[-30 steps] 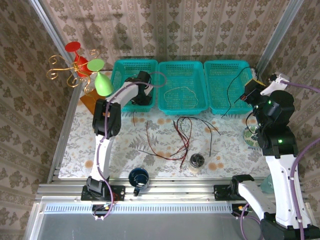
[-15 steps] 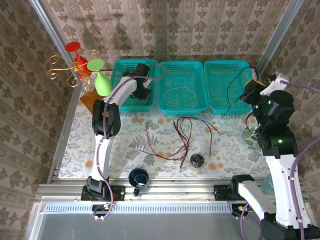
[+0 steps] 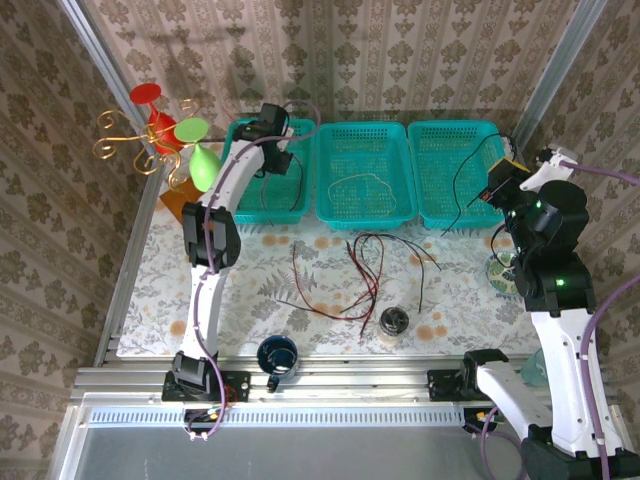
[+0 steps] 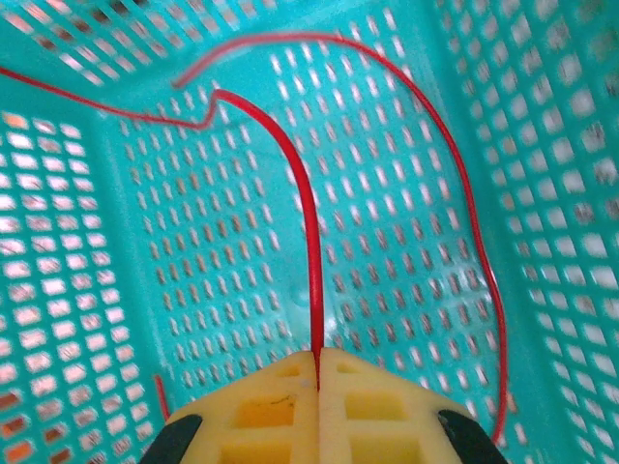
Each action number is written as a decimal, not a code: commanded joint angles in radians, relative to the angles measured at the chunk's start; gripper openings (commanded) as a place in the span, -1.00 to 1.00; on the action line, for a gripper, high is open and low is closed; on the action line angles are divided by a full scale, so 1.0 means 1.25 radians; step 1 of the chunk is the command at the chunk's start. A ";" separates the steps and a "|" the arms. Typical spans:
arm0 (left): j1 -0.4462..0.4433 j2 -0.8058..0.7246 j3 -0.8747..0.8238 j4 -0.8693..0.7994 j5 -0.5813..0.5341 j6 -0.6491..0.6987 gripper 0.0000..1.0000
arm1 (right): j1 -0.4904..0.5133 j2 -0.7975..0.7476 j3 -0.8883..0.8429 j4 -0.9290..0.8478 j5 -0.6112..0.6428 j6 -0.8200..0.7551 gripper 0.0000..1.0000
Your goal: Untangle the cables
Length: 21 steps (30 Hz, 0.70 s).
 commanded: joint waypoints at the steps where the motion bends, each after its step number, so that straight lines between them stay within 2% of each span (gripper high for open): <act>1: 0.022 0.039 0.051 -0.040 0.031 -0.023 -1.00 | 0.005 -0.002 0.022 -0.018 0.016 -0.015 -1.00; 5: 0.029 0.037 0.034 0.011 0.083 -0.041 -1.00 | 0.005 0.003 0.018 -0.013 0.013 -0.011 -1.00; 12: 0.022 0.068 0.026 0.012 0.142 -0.079 -1.00 | 0.009 0.010 0.022 -0.010 0.014 -0.006 -1.00; 16: 0.016 0.062 0.020 0.071 0.140 -0.108 -1.00 | 0.009 0.008 0.023 -0.018 0.014 -0.013 -1.00; 21: 0.013 0.050 -0.004 0.159 0.177 -0.163 -1.00 | 0.009 -0.002 0.014 -0.019 0.025 -0.023 -1.00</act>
